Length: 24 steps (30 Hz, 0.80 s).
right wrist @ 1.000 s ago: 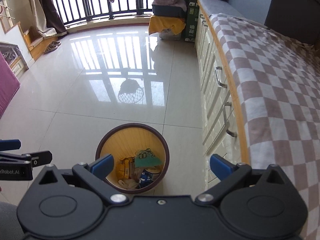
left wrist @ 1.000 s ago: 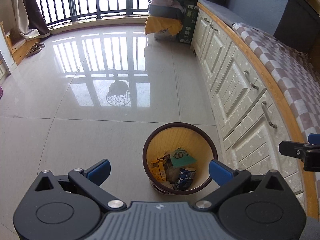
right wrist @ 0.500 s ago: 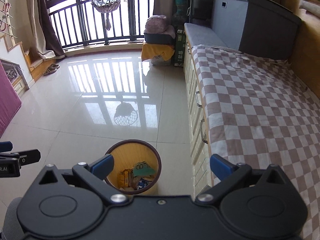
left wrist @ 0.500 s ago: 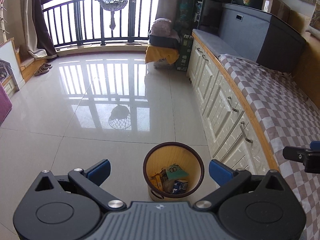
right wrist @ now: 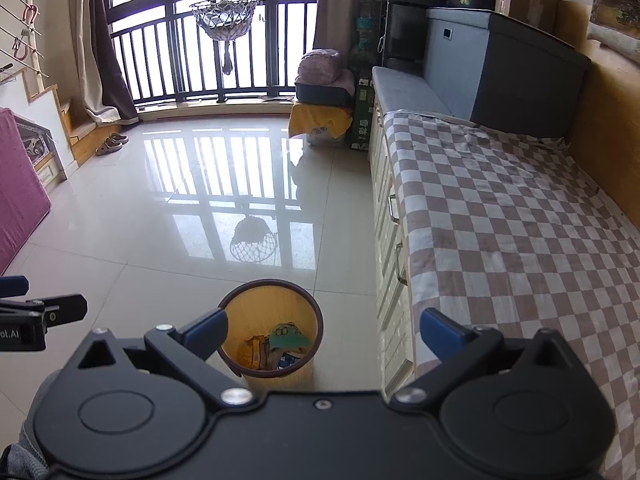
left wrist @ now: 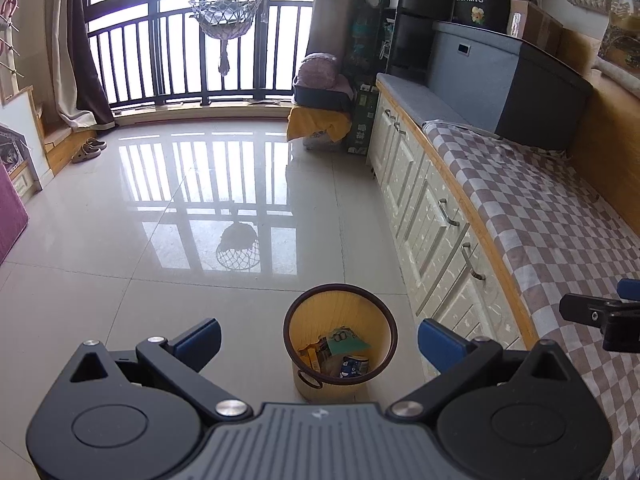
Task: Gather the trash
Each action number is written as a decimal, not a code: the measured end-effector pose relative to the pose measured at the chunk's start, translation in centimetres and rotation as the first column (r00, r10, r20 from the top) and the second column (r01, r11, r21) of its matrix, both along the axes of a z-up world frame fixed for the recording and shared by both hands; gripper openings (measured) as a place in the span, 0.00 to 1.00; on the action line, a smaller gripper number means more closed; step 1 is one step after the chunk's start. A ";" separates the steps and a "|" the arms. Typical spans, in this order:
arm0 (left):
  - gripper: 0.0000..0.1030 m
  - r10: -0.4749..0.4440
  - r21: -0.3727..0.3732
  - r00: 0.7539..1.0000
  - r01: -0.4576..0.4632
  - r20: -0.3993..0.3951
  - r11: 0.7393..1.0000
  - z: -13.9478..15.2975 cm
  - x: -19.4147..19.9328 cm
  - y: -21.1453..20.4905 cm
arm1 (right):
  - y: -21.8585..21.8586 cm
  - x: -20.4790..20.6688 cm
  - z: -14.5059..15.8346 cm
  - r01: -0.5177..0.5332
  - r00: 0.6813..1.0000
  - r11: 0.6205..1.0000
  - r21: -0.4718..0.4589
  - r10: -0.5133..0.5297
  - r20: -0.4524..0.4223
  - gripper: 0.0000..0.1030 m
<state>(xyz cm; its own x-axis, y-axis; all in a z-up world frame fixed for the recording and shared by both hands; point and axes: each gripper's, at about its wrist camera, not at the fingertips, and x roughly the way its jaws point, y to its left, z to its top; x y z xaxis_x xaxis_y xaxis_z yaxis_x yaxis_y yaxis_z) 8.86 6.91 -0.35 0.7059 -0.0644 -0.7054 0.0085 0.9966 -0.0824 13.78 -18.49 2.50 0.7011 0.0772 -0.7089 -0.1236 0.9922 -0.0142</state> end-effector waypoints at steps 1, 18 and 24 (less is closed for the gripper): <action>1.00 -0.001 0.000 1.000 0.001 0.002 1.000 0.1 -0.2 0.0 | 0.0 -0.2 0.0 0.003 1.000 1.000 -0.001 -0.003 0.000 1.00; 1.00 -0.001 0.005 0.998 0.001 0.056 1.000 1.4 -3.3 -0.2 | -0.6 -3.6 1.6 0.014 0.999 1.000 -0.008 -0.013 0.050 1.00; 1.00 -0.008 0.009 0.998 0.007 0.068 1.000 1.6 -4.1 -0.5 | -0.8 -4.7 2.3 0.020 0.997 1.000 -0.005 -0.020 0.075 1.00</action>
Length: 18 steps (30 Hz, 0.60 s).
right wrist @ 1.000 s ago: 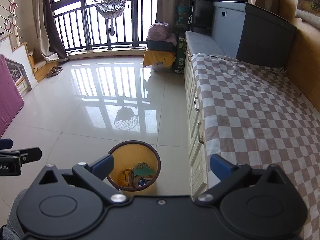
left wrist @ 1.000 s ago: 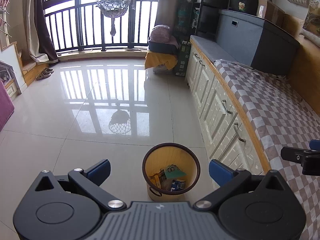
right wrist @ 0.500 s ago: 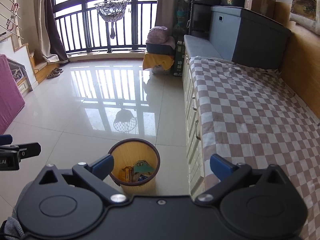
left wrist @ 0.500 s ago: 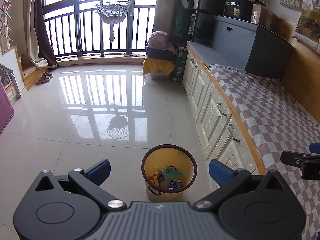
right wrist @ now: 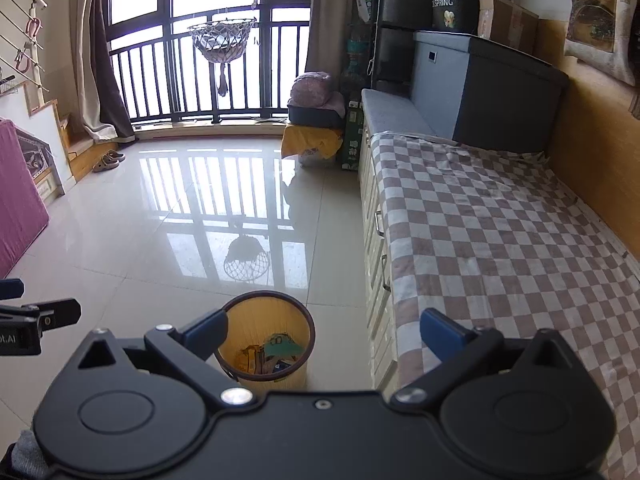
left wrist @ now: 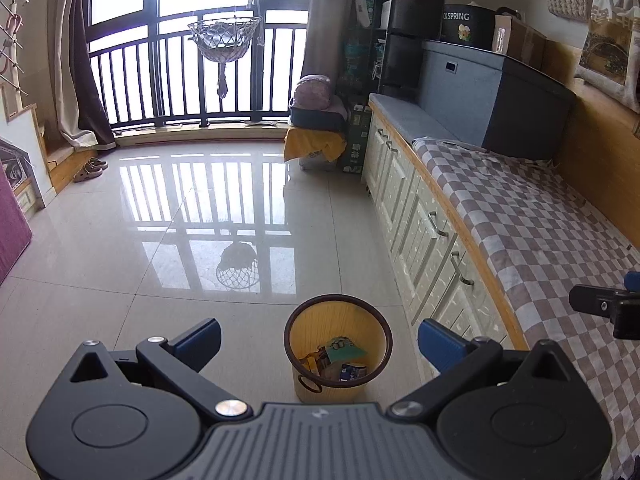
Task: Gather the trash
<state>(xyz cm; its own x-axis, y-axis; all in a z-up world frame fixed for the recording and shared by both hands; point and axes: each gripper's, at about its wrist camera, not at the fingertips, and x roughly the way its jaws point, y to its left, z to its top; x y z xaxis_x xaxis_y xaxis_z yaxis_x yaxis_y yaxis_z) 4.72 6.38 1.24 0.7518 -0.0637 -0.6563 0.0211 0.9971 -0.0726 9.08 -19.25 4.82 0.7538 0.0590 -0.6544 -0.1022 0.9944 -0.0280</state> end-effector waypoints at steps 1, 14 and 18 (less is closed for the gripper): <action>1.00 0.001 -0.001 1.000 -0.001 0.001 1.000 0.0 -0.1 0.0 | 0.0 -0.2 0.1 -0.001 1.000 1.000 0.000 0.001 0.004 1.00; 1.00 0.007 0.007 1.000 -0.007 0.012 1.000 0.7 -0.4 0.0 | 0.3 -0.8 0.4 -0.013 1.000 1.000 0.007 0.012 0.019 1.00; 1.00 0.003 0.007 1.000 -0.003 0.016 1.000 0.8 -0.5 0.0 | 0.3 -0.8 0.4 -0.013 1.000 1.000 0.008 0.013 0.020 1.00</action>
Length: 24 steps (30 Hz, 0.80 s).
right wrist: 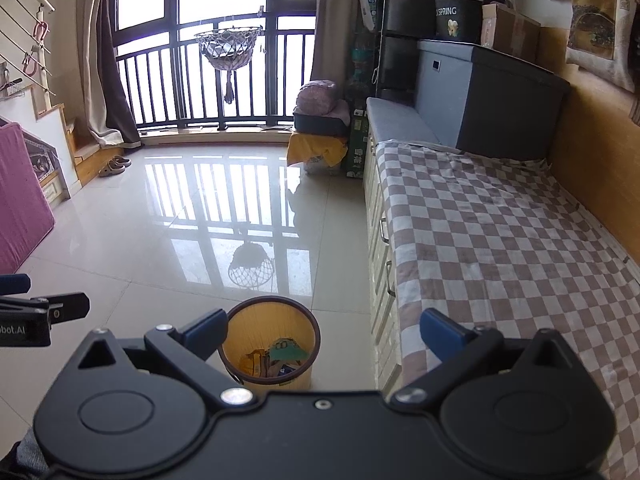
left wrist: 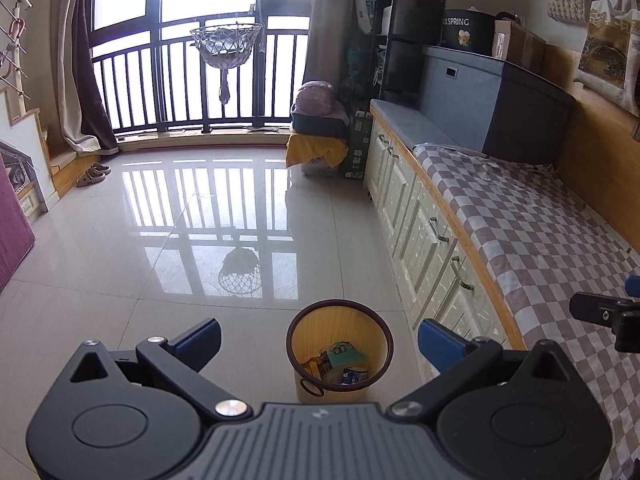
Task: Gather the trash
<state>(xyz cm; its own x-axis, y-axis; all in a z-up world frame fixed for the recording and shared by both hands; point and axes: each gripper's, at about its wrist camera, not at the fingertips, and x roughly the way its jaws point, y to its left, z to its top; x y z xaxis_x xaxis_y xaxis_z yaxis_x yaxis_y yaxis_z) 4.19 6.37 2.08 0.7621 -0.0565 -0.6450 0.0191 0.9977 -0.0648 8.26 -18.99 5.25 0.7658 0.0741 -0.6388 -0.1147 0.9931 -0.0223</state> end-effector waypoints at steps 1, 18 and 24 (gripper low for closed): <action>1.00 -0.001 0.000 1.000 0.001 0.001 1.000 0.0 0.0 0.0 | 0.0 0.0 0.0 0.000 1.000 1.000 0.000 0.000 0.000 1.00; 1.00 0.000 0.001 1.000 0.000 0.002 1.000 0.0 -0.1 -0.1 | -0.1 -0.1 0.0 0.001 1.000 1.000 0.000 -0.001 0.002 1.00; 1.00 0.000 0.001 1.000 0.000 0.002 1.000 -0.1 -0.1 -0.2 | -0.2 -0.2 0.2 0.003 1.000 1.000 0.000 -0.003 0.004 1.00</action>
